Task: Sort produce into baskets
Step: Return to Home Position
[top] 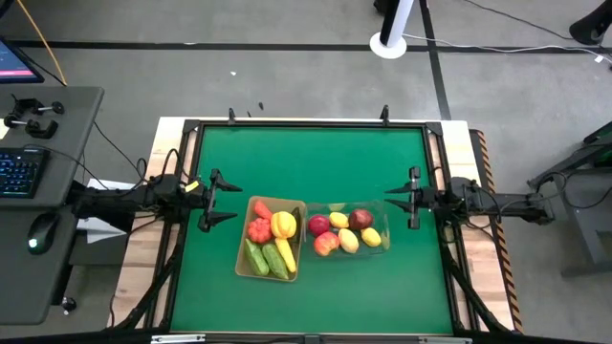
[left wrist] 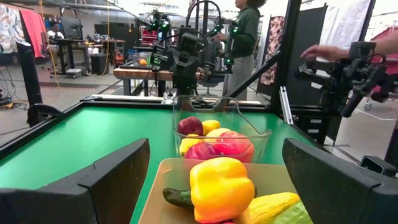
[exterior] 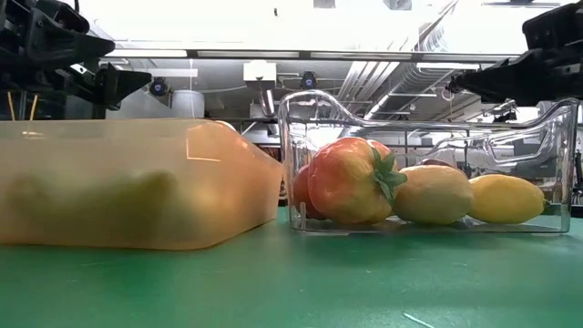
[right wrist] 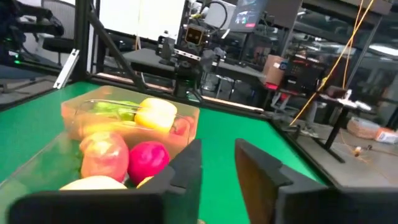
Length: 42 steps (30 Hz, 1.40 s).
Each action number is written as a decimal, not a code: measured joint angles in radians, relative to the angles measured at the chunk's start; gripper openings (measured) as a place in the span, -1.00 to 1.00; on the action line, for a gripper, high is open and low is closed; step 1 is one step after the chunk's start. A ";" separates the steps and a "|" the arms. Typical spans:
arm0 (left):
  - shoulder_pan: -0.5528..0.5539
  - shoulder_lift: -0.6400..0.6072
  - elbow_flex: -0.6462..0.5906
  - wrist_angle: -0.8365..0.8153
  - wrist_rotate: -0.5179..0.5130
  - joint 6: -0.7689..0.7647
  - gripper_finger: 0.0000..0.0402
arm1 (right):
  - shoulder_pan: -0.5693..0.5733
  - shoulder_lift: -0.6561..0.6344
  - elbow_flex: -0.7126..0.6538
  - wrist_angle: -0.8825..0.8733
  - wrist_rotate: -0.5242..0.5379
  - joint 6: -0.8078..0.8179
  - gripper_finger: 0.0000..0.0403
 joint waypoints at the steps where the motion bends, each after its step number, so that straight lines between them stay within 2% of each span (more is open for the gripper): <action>1: 0.000 0.000 0.000 0.000 0.000 0.000 0.77 | -0.001 0.005 0.000 0.000 0.000 0.003 -0.58; 4: 0.000 0.000 0.000 0.000 0.000 0.000 0.77 | -0.001 0.013 0.000 0.000 0.000 0.040 -0.43; 8: 0.000 0.000 0.000 0.000 0.000 0.000 0.77 | -0.001 0.013 0.000 0.000 -0.001 0.094 -0.35; 11: 0.000 0.000 0.000 0.000 0.000 0.000 0.77 | -0.001 0.013 0.000 0.000 -0.001 0.130 -0.34; 42: 0.000 0.000 0.000 0.000 0.000 0.000 0.77 | -0.001 0.013 0.001 -0.001 -0.001 0.130 -0.34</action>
